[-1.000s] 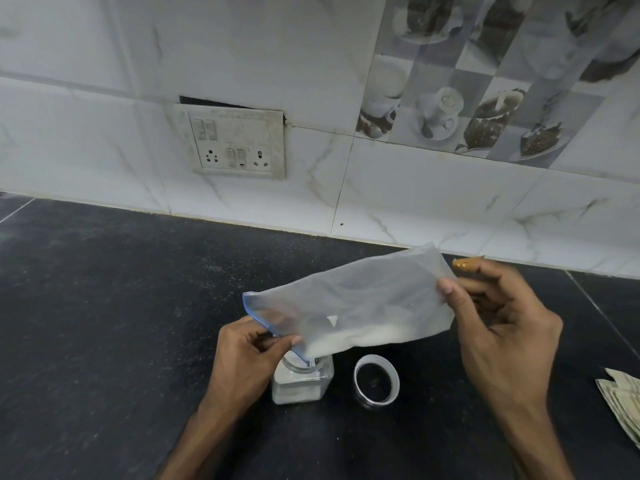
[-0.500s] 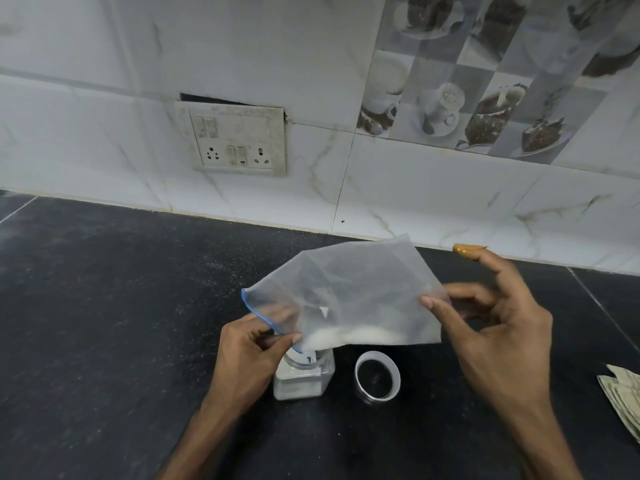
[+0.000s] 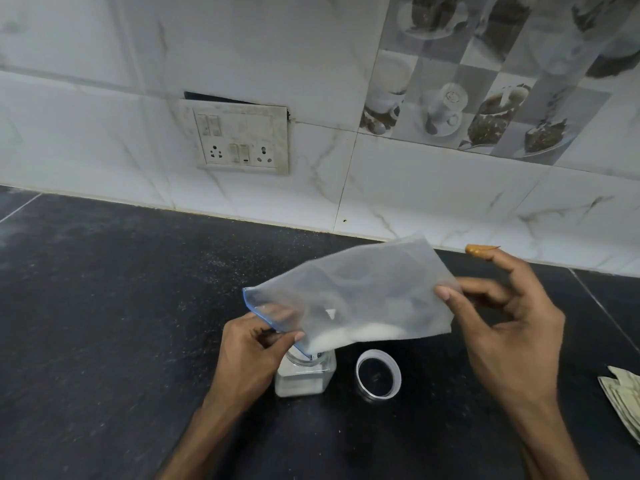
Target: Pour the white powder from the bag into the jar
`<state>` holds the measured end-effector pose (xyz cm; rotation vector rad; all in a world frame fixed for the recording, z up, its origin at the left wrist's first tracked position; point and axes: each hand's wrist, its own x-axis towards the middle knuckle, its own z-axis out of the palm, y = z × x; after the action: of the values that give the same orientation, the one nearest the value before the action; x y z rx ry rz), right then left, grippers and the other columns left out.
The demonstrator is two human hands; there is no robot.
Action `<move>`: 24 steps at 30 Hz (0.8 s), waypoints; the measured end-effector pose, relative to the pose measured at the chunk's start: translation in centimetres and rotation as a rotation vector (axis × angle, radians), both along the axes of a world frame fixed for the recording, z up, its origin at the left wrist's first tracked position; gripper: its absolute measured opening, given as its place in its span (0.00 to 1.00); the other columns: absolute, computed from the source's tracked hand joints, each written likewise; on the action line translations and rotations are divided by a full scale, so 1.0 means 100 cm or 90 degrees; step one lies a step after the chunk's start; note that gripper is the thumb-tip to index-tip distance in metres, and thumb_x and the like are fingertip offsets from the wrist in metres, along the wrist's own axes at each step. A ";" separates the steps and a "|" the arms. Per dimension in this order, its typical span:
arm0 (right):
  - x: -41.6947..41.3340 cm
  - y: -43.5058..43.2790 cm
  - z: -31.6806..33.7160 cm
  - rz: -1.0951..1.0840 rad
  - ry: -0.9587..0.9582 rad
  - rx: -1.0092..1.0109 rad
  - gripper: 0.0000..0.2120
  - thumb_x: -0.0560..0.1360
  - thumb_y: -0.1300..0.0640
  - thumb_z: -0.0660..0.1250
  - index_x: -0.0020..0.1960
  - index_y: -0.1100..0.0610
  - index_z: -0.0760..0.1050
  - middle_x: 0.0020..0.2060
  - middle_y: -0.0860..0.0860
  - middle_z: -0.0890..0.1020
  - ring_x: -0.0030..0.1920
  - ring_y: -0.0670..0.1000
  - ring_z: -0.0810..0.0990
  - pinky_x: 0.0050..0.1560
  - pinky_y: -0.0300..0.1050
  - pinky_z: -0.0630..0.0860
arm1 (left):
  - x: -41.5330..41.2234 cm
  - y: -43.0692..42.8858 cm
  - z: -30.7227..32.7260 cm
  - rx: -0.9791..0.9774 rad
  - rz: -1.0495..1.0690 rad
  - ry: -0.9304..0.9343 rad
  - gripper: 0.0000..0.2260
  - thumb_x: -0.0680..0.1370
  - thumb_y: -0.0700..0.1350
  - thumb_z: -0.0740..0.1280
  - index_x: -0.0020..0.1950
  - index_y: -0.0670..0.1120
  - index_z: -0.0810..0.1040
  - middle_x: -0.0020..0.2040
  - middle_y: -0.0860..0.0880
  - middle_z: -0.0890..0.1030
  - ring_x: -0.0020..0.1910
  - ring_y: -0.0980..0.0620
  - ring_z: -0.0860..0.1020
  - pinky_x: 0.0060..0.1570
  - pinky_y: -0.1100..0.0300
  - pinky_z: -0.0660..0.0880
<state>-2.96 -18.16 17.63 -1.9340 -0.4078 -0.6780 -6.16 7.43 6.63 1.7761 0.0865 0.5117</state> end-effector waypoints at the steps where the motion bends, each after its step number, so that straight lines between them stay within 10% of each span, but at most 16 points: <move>1: -0.001 0.000 -0.001 0.005 -0.001 -0.010 0.24 0.69 0.54 0.76 0.63 0.47 0.74 0.46 0.36 0.86 0.45 0.41 0.86 0.45 0.32 0.79 | 0.000 0.000 0.000 -0.002 -0.001 0.000 0.18 0.67 0.31 0.79 0.41 0.56 0.85 0.38 0.59 0.86 0.40 0.53 0.86 0.40 0.58 0.83; 11: -0.002 0.001 -0.002 -0.020 -0.010 0.007 0.22 0.70 0.52 0.75 0.59 0.37 0.75 0.44 0.34 0.85 0.45 0.40 0.85 0.46 0.42 0.81 | 0.000 0.001 -0.003 -0.001 -0.001 -0.007 0.22 0.66 0.31 0.79 0.42 0.58 0.83 0.39 0.67 0.85 0.39 0.65 0.84 0.39 0.71 0.79; 24: 0.001 0.003 -0.003 -0.005 -0.022 0.019 0.21 0.71 0.57 0.75 0.61 0.48 0.75 0.45 0.33 0.85 0.46 0.40 0.85 0.48 0.35 0.81 | 0.002 0.001 -0.002 -0.007 -0.012 -0.016 0.22 0.67 0.30 0.79 0.42 0.59 0.83 0.39 0.69 0.84 0.40 0.66 0.84 0.40 0.71 0.79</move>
<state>-2.86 -17.88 17.35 -1.8991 -0.4095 -0.7197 -5.94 7.52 6.47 1.7582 0.0547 0.5177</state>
